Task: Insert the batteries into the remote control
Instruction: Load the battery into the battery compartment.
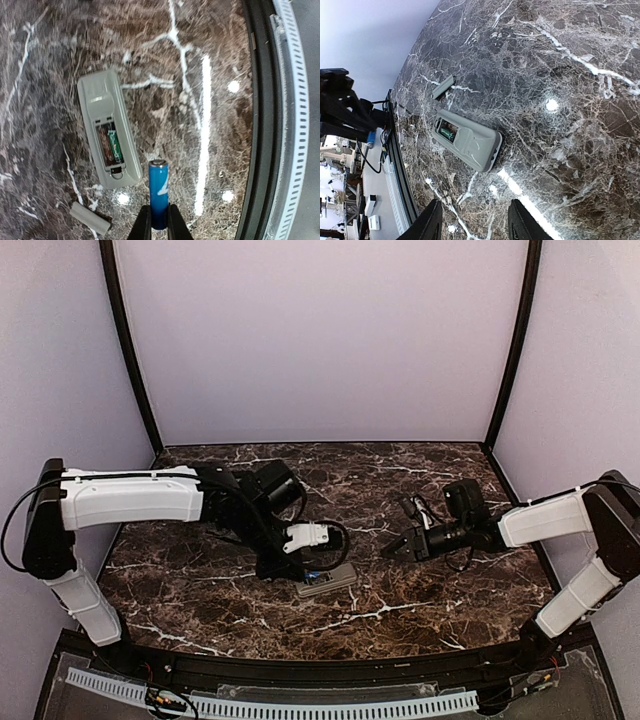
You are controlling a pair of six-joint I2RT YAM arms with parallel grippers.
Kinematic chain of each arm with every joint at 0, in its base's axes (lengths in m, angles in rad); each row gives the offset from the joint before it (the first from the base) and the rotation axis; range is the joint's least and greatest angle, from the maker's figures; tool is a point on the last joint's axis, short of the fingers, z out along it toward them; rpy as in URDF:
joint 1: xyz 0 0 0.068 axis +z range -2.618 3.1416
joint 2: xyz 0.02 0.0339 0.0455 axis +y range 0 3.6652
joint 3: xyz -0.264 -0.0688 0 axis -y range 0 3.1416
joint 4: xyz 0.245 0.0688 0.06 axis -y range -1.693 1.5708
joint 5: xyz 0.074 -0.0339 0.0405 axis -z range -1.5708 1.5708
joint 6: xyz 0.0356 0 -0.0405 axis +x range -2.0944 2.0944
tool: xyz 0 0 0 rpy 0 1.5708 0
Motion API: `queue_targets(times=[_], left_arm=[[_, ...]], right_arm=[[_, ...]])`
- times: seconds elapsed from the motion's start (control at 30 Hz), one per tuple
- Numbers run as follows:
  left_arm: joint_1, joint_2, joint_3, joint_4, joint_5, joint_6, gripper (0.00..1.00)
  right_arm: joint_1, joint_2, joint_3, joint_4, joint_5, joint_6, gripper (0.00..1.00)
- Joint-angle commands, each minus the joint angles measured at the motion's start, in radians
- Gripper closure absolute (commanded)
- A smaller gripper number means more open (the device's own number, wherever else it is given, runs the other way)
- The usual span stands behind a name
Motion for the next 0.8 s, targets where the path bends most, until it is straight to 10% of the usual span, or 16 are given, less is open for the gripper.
queue_targets(times=[0.0,0.77], left_arm=[[-0.002,-0.07,-0.003,0.07,0.113,0.113,0.98],[-0.001,0.043,0.119,-0.088,0.051,0.176,0.99]], right_arm=[[0.006,0.011,-0.006,0.049,-0.002,-0.009,0.56],[0.005,0.018,-0.031,0.072,-0.005,-0.006,0.56]])
